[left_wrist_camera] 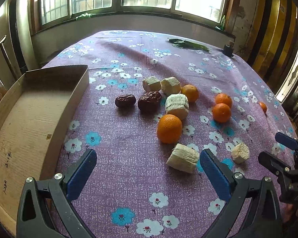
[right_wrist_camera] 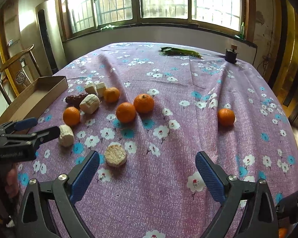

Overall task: Organize fruits
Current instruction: 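Grasp white yam chunk with left tool while right tool grasps beige round slice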

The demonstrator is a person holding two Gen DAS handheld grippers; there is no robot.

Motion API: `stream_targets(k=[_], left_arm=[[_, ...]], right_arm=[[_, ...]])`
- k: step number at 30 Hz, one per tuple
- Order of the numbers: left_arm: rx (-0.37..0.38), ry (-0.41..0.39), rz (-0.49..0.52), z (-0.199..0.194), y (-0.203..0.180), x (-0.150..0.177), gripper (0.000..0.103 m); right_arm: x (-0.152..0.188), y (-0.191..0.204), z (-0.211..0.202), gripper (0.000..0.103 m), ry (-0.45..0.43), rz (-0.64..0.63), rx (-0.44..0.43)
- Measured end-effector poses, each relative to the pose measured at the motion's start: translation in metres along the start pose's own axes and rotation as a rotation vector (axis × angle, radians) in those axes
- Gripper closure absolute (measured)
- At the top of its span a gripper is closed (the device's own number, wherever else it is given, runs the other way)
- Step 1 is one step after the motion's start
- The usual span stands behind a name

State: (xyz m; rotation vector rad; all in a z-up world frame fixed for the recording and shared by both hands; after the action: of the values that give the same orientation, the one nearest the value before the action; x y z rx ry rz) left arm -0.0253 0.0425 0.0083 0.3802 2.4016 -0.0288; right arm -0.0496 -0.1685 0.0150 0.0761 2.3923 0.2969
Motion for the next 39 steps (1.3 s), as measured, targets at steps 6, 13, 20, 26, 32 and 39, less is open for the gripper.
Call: stream_targets(k=[6,13,20,26,32,39], left_arm=[[-0.012,0.023,0.001,0.007,-0.003,-0.005,0.000],[-0.019,0.029,0.010,0.008,-0.004,-0.005,0.000],[-0.019,0.031,0.027,0.006,-0.004,-0.004,0.000],[-0.008,0.029,0.050,0.005,-0.005,-0.003,0.000],[0.007,0.031,0.077,0.007,-0.010,-0.004,0.000],[0.050,0.031,0.106,0.010,-0.017,-0.004,0.000]], right_arm=[[0.002,0.008,0.003,0.012,0.012,-0.027,-0.019],[0.002,0.009,0.005,0.012,0.020,-0.029,-0.019],[0.005,0.012,0.006,0.012,0.028,-0.040,-0.027],[0.008,0.016,0.010,0.017,0.051,-0.053,-0.044],[0.009,0.026,0.022,0.028,0.086,-0.088,-0.061],[0.007,0.029,0.039,0.051,0.120,-0.115,-0.061]])
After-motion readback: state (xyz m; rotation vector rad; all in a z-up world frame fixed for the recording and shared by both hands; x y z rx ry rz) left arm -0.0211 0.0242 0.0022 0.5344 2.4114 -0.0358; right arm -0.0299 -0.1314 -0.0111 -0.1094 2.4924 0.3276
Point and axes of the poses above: each gripper's, at about its wrist camera, not at the fingertips, and z roughly the way its jaws point, y to its left, x to its underside, the point moved 2 cm from there along z, roughly the way its jaws point, and after that the axes turned 15 degrees about z, right-handed, at the moved point
